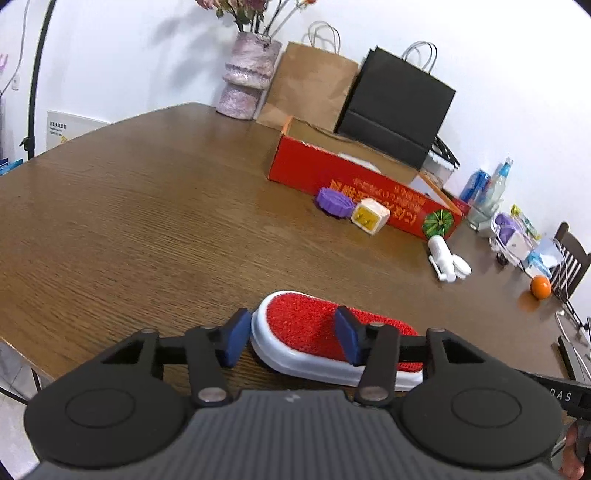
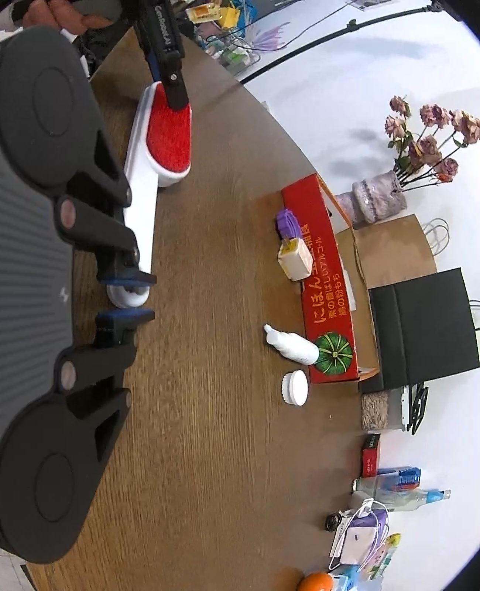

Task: Organize rigid objects
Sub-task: 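Lift the lint brush with both tools and carry it over the red box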

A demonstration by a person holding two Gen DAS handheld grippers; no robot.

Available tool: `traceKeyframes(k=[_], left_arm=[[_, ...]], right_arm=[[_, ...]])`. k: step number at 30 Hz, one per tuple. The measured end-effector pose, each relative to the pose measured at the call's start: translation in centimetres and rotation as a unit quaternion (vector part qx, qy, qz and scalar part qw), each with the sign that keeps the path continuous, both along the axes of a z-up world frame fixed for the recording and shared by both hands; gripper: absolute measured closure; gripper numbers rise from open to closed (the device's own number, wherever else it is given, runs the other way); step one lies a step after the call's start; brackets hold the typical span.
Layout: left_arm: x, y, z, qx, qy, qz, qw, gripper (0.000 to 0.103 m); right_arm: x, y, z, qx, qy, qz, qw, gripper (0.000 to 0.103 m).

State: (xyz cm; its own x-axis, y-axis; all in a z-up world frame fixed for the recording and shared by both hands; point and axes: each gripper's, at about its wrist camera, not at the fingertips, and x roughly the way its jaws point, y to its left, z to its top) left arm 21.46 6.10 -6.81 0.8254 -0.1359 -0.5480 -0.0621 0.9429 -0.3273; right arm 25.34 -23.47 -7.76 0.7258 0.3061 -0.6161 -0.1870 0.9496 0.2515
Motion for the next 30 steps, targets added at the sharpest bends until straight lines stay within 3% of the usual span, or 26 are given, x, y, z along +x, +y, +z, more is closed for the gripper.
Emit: traceKeyframes(k=[3,8,15,23,27,30], left_arm=[[-0.2,-0.2,0.6,0.002,-0.027,0.000,0.9996,0.058],[0.5,-0.8,3.0,0.012,-0.101,-0.009,0.9948,0.058],[4.7,-0.7,6.9,0.012,-0.141,-0.029,0.9895,0.058],[11.6,-1.3,10.4,0.017,-0.146,-0.046,0.9880,0.058],[16.4,-1.3,12.6,0.014,-0.113,-0.062,0.9915,0.058],[19.8,-1.5,14.7,0.036,-0.108,-0.065,0.9914,0.058]], right_arm=[[-0.1,0.2,0.2,-0.007,-0.018,-0.006,1.000,0.090],[-0.1,0.7,2.7,-0.023,-0.106,-0.029,0.994,0.090],[3.4,0.2,6.5,-0.018,-0.150,-0.038,0.988,0.090],[9.9,-0.9,10.1,-0.006,-0.163,-0.042,0.986,0.090],[15.0,-2.0,12.3,0.017,-0.142,-0.037,0.989,0.090],[19.3,-2.7,13.9,0.039,-0.109,-0.017,0.993,0.090]])
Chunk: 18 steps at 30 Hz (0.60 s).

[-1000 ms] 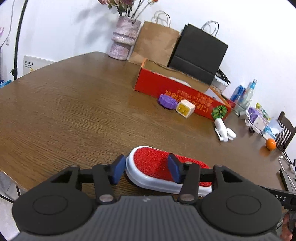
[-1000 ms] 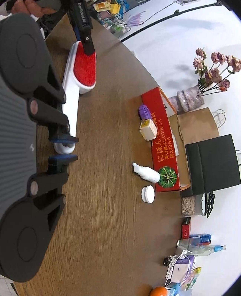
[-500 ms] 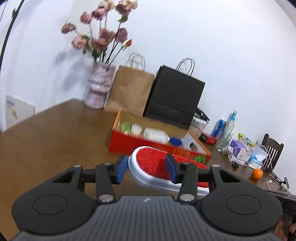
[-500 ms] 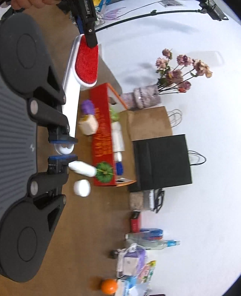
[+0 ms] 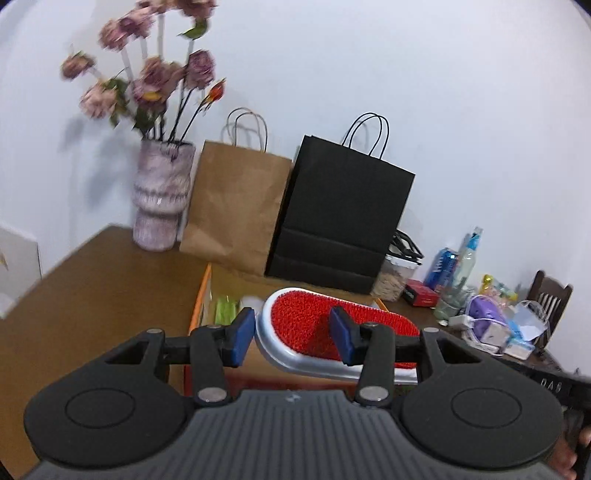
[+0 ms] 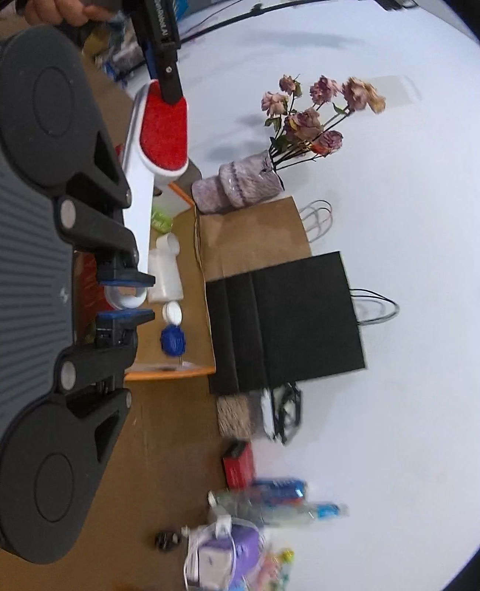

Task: Organize rigid objects
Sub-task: 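Lift the lint brush with both tools and carry it over the red box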

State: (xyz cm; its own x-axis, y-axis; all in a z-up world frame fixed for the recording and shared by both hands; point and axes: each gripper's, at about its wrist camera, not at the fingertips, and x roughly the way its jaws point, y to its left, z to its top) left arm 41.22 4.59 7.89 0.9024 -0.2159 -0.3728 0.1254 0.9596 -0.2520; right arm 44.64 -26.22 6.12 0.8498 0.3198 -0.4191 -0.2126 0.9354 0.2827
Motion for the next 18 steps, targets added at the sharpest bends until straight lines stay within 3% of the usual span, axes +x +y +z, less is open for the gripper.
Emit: traceKeyframes(k=[6,11,18], left_arm=[[8.3,-0.6,1.2,0.014,0.063,-0.010,0.9979,0.058],[12.9,-0.5,-1.8,0.015,0.122,-0.003,0.9924,0.058],[15.5,1.3,-7.3,0.001,0.189,-0.009,0.9819,0.058]], right_arm=[[9.3,-0.1,0.8,-0.017,0.070,0.012,0.997,0.090],[14.2,-0.3,-2.6,0.000,0.139,0.029,0.990,0.090],[16.4,0.6,-6.6,-0.008,0.176,0.037,0.984,0.090]])
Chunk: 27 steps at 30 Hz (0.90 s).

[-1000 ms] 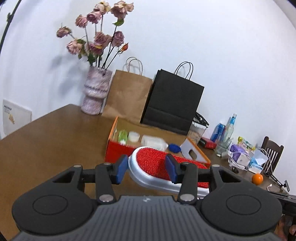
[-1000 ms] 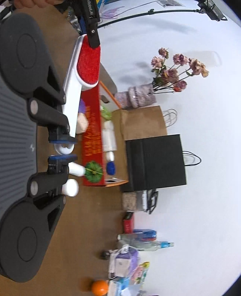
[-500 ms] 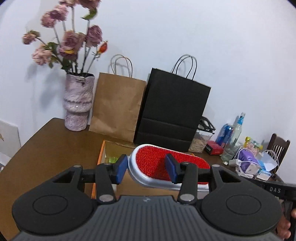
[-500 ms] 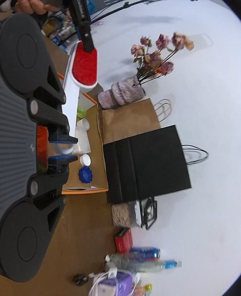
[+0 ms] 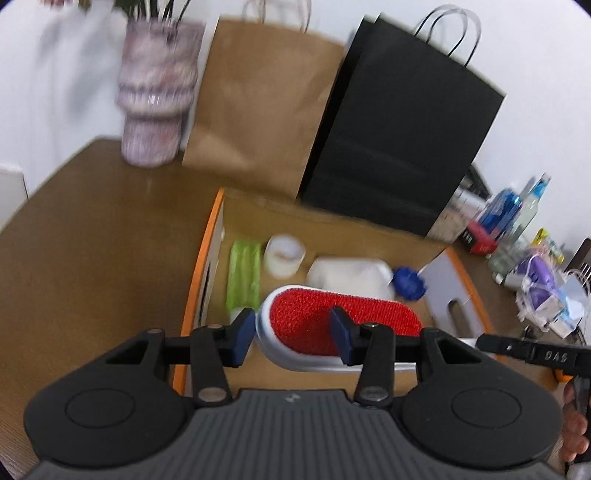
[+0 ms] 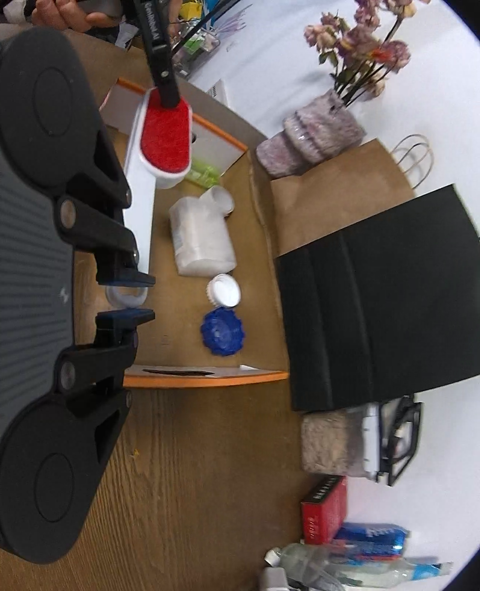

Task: Organize rigid objects
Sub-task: 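Lift the lint brush with both tools and carry it over the red box, then lower the lint brush into the box and open both tools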

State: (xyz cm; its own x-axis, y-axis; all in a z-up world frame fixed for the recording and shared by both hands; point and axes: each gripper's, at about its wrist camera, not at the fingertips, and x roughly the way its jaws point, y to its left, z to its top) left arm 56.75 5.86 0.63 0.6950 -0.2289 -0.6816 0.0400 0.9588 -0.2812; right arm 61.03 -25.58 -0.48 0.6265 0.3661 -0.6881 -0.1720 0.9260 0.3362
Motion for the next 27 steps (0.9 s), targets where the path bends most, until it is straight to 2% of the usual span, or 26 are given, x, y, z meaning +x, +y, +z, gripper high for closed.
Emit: traceKeyframes(k=[5,9,11,14,19,22,25,27], left_arm=[[0.6,0.3,-2.6,0.018,0.035,-0.012,0.9992,0.058],[0.5,-1.2,-3.1,0.064,0.039,-0.052,0.9959,0.056],[0.2,-1.2,-2.8,0.064,0.040,-0.055,0.9956,0.056],[-1.0,-0.8,-1.5,0.065,0.028,-0.048,0.9964,0.055],[-4.5,0.1,2.4,0.073,-0.002,-0.039,0.9965,0.049],[-7.2,0.1,4.5,0.081,-0.023,-0.039,0.9957,0.047],[-11.2,-0.1,6.4,0.100,-0.061,-0.040,0.9923,0.046],[-14.8,-0.2,7.3,0.108,-0.099,-0.038,0.9884,0.039]], right_arm=[[-0.7,2.6,-2.1,-0.068,0.006,0.023,0.997,0.089],[-1.2,3.0,-1.6,-0.079,-0.014,0.030,0.996,0.088],[-2.1,3.4,-0.6,-0.100,-0.038,0.031,0.994,0.087],[-4.1,3.5,1.5,-0.116,-0.071,0.038,0.990,0.080],[-8.1,3.0,5.3,-0.116,-0.099,0.047,0.987,0.078],[-11.1,2.7,7.3,-0.119,-0.117,0.051,0.985,0.070],[-14.9,2.6,8.8,-0.122,-0.145,0.053,0.980,0.065],[-18.2,2.6,9.4,-0.125,-0.175,0.056,0.975,0.057]])
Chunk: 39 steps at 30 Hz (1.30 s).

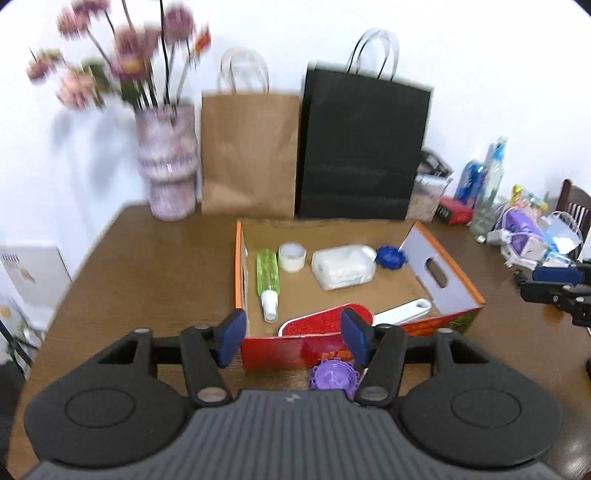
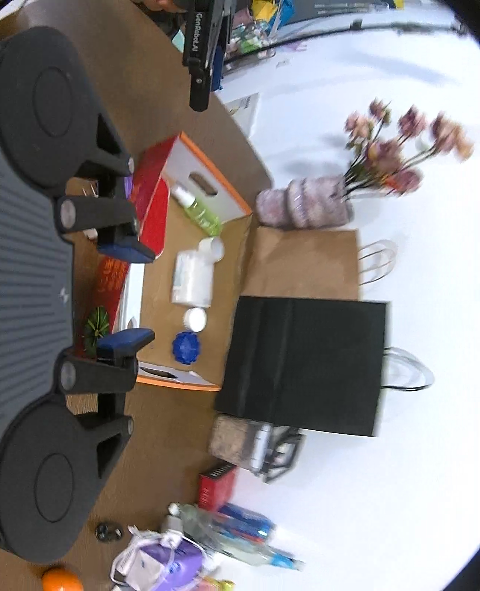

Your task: Organize rigid objects

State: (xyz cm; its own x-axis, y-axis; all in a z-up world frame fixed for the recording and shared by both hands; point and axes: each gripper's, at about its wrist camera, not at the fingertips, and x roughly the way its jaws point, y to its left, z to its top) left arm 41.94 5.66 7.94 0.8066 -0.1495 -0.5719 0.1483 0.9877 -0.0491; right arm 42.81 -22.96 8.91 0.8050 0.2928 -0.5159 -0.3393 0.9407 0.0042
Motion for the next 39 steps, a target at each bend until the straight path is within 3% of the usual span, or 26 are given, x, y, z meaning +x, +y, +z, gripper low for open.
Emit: traceKeyframes(k=[5,10,20,29,33,39], left_arm=[[-7.8,-0.8,0.5,0.029,-0.076,-0.007,0.9966,0.034],[-13.7,-1.0,0.4,0.010,-0.105,-0.015,0.9943,0.030],[-24.0,-0.6,-0.8,-0.015,-0.163,-0.011,0.9865,0.020],[-30.9,0.2,-4.5,-0.050,-0.156,-0.004,0.9865,0.019],[-31.0,0.2,-5.8,-0.047,-0.133,-0.002,0.9900,0.018],[-28.8,0.2,-7.8,-0.041,-0.101,0.008,0.9940,0.018]], right_arm=[[-7.1,0.8,-0.1,-0.021,-0.050,0.006,0.999,0.051],[-13.2,1.5,-0.3,-0.012,-0.100,0.001,0.995,0.049],[-23.4,1.8,-1.7,0.027,-0.162,-0.025,0.986,0.035],[-29.9,2.5,-6.7,0.027,-0.156,-0.061,0.986,0.030],[-30.5,2.4,-8.3,0.027,-0.136,-0.060,0.988,0.028],[-27.6,2.7,-10.0,0.022,-0.098,-0.063,0.993,0.027]])
